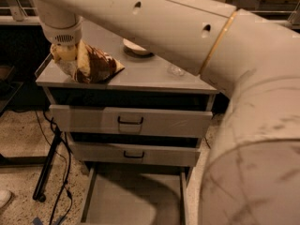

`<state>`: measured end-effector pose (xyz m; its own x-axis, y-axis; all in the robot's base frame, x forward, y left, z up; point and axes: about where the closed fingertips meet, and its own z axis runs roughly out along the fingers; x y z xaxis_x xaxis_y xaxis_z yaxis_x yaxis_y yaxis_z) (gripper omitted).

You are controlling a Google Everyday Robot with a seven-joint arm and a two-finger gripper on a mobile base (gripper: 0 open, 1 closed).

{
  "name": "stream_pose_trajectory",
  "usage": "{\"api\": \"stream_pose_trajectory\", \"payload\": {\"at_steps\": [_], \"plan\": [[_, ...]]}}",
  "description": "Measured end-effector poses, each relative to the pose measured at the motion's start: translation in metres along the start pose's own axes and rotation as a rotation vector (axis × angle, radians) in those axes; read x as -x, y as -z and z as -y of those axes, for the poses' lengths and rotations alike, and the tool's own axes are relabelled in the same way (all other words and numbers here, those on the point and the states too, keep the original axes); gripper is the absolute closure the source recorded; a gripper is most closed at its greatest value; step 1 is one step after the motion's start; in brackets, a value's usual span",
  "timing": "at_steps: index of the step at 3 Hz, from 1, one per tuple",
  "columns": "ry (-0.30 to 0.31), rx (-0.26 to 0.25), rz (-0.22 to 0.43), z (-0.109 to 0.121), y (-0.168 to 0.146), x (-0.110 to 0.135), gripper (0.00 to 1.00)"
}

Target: Place brown chip bag into bottom drawer

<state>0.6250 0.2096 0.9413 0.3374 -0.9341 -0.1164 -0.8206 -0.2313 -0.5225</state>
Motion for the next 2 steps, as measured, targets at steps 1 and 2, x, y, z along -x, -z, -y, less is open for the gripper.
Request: {"api": "stream_pose_trajectory", "payload": {"at_steps": [1,2], "plan": [[-0.05,0.04,-0.007,-0.0432,0.0013,0.0057,1.0],[-0.05,0.04,-0.007,-0.0432,0.0013,0.0057,1.0]]}}
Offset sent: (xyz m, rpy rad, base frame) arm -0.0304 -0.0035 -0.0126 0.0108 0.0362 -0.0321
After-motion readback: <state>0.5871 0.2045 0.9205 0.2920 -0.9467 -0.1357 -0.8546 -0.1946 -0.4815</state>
